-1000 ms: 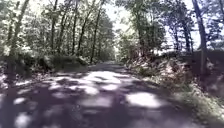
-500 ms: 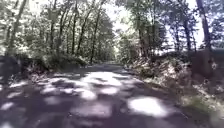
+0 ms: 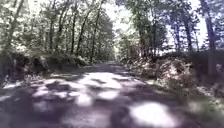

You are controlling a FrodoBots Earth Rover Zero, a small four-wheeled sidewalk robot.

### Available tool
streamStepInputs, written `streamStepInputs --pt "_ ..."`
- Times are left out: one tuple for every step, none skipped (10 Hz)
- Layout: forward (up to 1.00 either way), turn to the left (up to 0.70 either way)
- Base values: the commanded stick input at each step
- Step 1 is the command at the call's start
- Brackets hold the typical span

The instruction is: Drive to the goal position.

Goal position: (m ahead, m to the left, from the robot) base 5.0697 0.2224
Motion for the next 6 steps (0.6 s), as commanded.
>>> streamStepInputs --pt "0.45 0.00" --pt "0.45 0.00" --pt "0.45 0.00" --pt "0.45 0.00" --pt "0.45 0.00" --pt "0.45 0.00"
